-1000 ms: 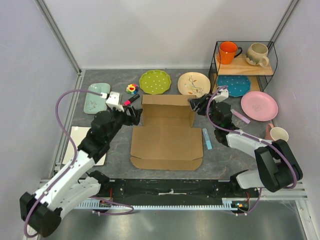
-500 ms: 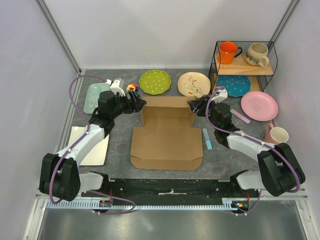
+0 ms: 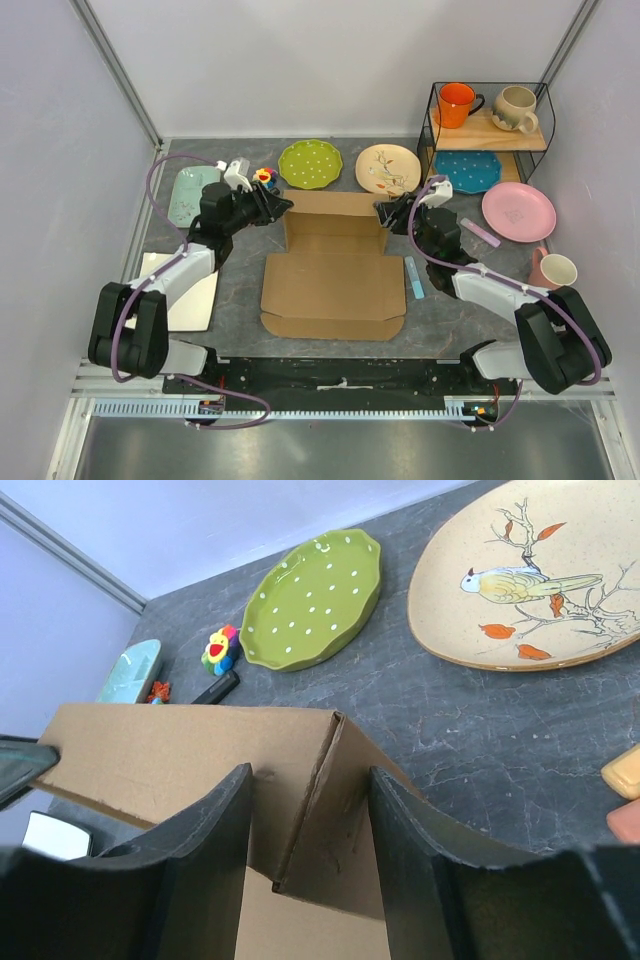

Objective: Fold the paper box

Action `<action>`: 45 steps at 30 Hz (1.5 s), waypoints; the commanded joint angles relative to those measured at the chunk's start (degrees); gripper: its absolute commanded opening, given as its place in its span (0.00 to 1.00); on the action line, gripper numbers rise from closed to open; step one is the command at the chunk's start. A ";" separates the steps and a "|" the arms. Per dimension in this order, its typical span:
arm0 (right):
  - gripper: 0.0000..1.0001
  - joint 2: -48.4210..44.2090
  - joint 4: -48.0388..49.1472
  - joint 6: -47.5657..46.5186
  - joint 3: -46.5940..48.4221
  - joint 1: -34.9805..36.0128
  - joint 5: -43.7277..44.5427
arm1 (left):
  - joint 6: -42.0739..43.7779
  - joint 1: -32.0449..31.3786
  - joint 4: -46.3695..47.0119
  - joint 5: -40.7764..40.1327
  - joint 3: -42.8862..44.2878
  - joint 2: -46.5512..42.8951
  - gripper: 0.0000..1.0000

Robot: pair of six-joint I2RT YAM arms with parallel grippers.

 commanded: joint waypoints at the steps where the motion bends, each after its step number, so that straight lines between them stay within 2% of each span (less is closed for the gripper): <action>1: 0.55 0.55 -13.46 -3.92 -3.49 0.10 2.58 | -1.72 0.55 -0.43 0.60 -1.56 3.98 0.32; 6: 0.58 -2.43 -15.83 -3.92 -4.01 0.10 2.75 | -0.93 0.99 -3.06 -0.72 -0.95 5.30 0.27; 10: 0.59 -4.99 -16.71 -3.13 -5.59 0.10 3.10 | -0.05 0.99 -7.81 -5.36 -1.39 4.69 0.27; 15: 0.57 -2.71 -14.70 -1.03 -9.81 0.10 3.72 | -1.01 0.99 -12.99 -7.40 -2.35 5.65 0.27; 23: 0.53 -1.47 -12.49 2.85 -15.44 0.10 4.16 | -6.46 0.73 -13.44 -9.59 -7.63 5.83 0.24; 26: 0.53 -2.08 -13.54 2.85 -14.22 0.18 3.90 | -6.90 0.55 -13.09 -10.12 -8.07 5.13 0.23; 33: 0.63 -7.45 -19.78 2.06 -6.13 0.10 4.07 | -5.94 0.20 -15.11 -12.57 -8.68 2.49 0.22; 39: 0.66 -7.72 -21.11 1.71 -1.73 0.01 3.72 | -10.68 -3.13 -13.80 -16.71 -13.24 2.14 0.22; 41: 0.65 -6.67 -20.76 1.35 -1.73 0.01 3.72 | -10.77 -3.23 -13.71 -17.33 -13.78 1.70 0.22; 45: 0.58 -2.54 -18.21 1.53 -4.62 0.10 3.72 | -11.12 -3.75 -14.67 -18.47 -14.22 1.61 0.22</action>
